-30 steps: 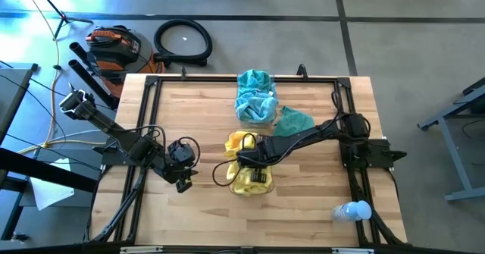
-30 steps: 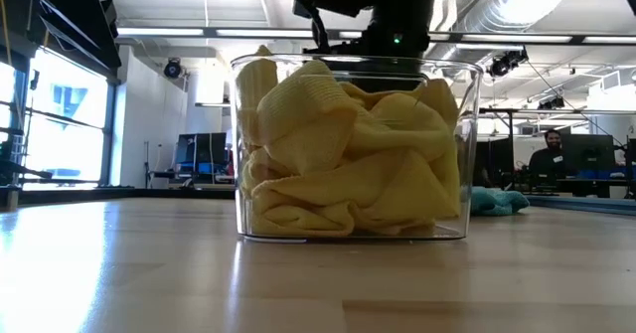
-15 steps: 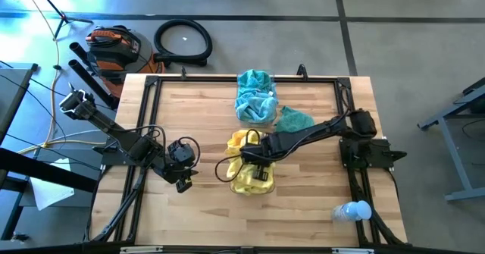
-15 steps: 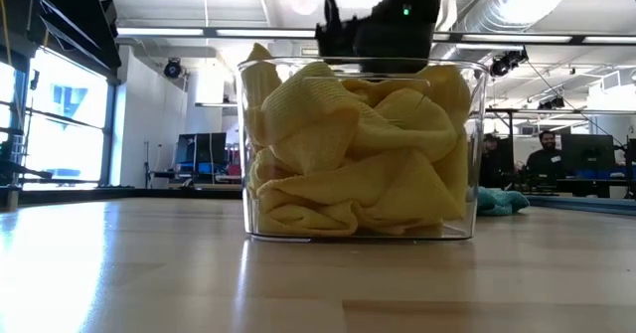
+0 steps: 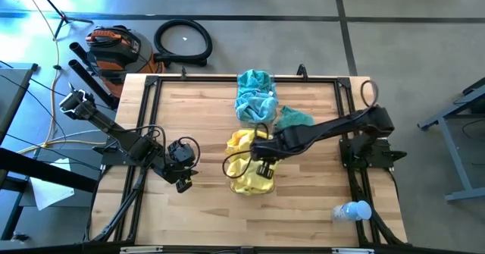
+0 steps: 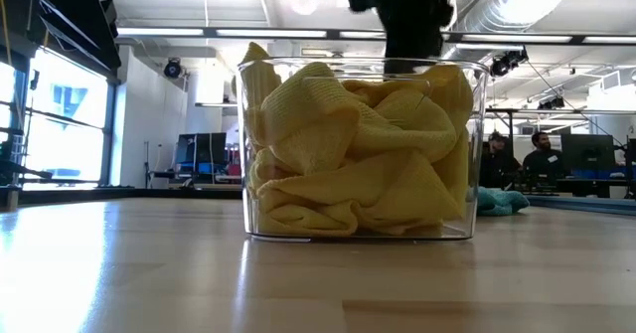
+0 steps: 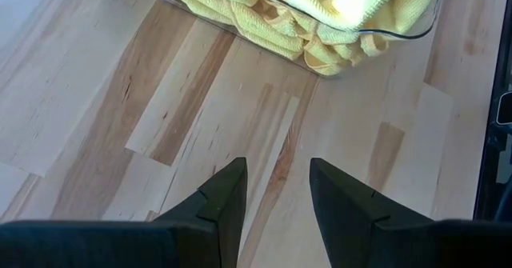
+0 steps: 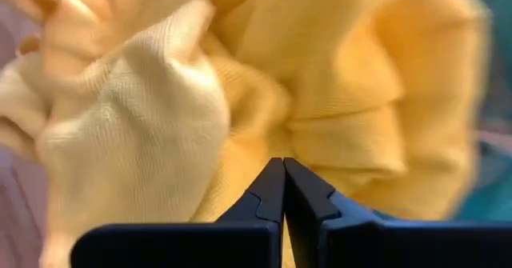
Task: Sort microfiber towel by color & place in baskets
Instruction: Put the blue towel into the top transparent bin
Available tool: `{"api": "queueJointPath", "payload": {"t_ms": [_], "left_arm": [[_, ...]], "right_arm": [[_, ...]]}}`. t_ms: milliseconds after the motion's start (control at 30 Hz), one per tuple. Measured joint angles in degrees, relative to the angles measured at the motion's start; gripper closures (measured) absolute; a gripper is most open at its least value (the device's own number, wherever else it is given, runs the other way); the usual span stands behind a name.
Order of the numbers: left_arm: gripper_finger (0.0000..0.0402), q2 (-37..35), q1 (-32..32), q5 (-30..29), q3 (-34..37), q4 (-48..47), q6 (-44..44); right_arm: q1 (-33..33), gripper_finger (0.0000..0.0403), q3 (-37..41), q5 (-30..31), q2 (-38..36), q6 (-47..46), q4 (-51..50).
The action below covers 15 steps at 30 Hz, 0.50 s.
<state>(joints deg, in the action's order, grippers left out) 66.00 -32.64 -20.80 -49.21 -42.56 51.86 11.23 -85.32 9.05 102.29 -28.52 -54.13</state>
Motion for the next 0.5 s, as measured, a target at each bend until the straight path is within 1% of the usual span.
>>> {"api": "queueJointPath", "payload": {"t_ms": [100, 233, 300, 367, 500], "left_arm": [[0.0277, 0.0, 0.0, 0.0, 0.0, 0.1, 0.0], [0.0277, 0.0, 0.0, 0.0, 0.0, 0.1, 0.4], [0.0277, 0.0, 0.0, 0.0, 0.0, 0.0, 0.2], [0.0277, 0.0, 0.0, 0.0, 0.0, 0.0, 0.1], [0.0277, 0.0, 0.0, 0.0, 0.0, 0.0, 0.0]], "right_arm": [[0.3, 0.0403, 0.0, 4.1, -3.2, -1.8, -0.8], [0.4, 0.0403, 0.0, 7.8, -7.5, -1.2, -2.8], [0.4, 0.0403, 1.7, 9.9, -10.2, -1.2, -3.0], [0.1, 0.0403, 6.3, 10.5, -14.2, -1.7, -1.5], [-0.7, 0.0403, 20.0, 10.6, -24.6, -8.0, 4.3]]}}
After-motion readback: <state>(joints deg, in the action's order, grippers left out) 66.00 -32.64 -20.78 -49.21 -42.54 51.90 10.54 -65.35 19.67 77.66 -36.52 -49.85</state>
